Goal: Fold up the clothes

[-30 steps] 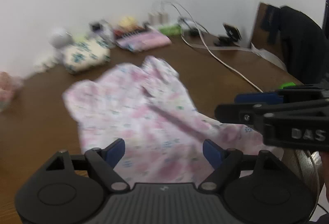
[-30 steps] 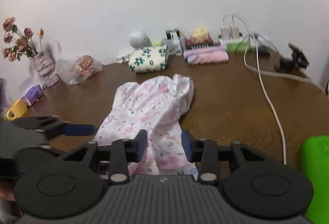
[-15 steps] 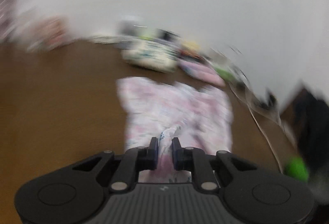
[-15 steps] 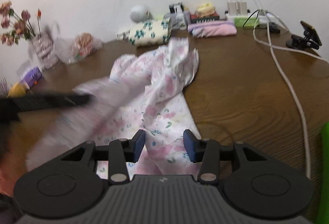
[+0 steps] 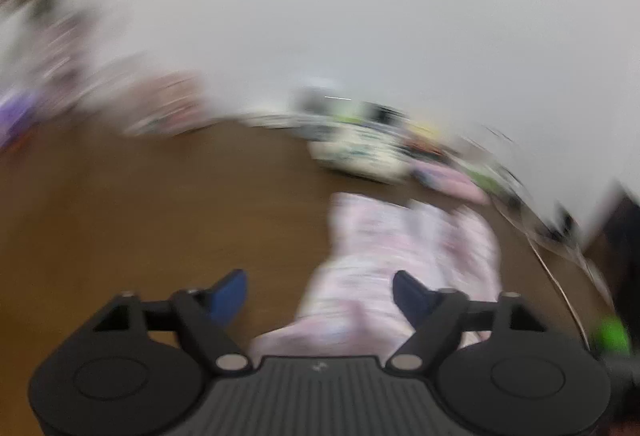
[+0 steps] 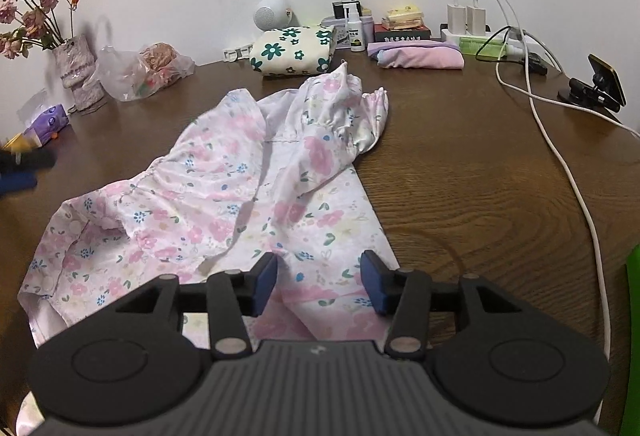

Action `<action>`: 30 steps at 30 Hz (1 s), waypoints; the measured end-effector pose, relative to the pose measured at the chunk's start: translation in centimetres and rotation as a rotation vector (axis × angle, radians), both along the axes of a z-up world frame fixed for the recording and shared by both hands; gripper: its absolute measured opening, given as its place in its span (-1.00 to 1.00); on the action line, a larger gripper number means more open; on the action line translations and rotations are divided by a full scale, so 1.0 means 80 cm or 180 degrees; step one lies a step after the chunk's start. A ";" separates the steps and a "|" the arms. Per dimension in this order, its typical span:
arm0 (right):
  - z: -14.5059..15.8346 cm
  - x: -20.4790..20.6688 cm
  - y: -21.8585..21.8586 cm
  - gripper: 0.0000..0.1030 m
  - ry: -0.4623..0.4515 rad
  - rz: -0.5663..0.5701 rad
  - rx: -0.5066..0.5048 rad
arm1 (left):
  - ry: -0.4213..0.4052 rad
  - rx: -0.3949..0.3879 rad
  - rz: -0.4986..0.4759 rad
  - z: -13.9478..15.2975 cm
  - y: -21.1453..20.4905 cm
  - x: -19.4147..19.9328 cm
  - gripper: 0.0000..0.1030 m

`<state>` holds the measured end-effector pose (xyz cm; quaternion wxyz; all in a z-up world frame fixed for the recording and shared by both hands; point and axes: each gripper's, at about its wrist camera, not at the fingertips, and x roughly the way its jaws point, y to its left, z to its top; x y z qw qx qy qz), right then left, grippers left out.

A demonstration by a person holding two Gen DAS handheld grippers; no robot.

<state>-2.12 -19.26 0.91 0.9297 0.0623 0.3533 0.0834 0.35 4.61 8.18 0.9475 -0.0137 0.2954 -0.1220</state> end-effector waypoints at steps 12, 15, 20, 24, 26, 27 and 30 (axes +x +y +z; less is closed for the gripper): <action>-0.003 -0.005 0.002 -0.02 -0.0070 0.0068 -0.0046 | 0.0577 0.1650 -0.1042 -0.071 -0.125 0.117 0.32; -0.004 -0.005 0.000 -0.02 -0.0081 0.0091 -0.0033 | 0.0654 0.1341 -0.0701 -0.072 -0.101 0.148 -0.50; -0.005 -0.007 -0.001 -0.02 -0.0104 0.0122 -0.0056 | 0.0647 0.0805 0.0101 -0.070 -0.032 0.174 -0.99; -0.006 -0.007 -0.001 0.01 -0.0123 0.0146 -0.0099 | 0.0351 0.0598 0.0629 -0.046 0.021 0.152 -0.82; -0.007 -0.007 0.000 0.05 -0.0127 0.0168 -0.0116 | 0.0221 0.0509 0.0666 -0.027 0.034 0.132 -0.72; -0.007 -0.007 0.002 0.06 -0.0129 0.0175 -0.0130 | 0.0159 0.0467 0.0691 -0.017 0.041 0.121 -0.57; -0.007 -0.006 0.002 0.08 -0.0113 0.0185 -0.0131 | 0.0000 0.0505 -0.0037 -0.006 0.019 0.089 0.22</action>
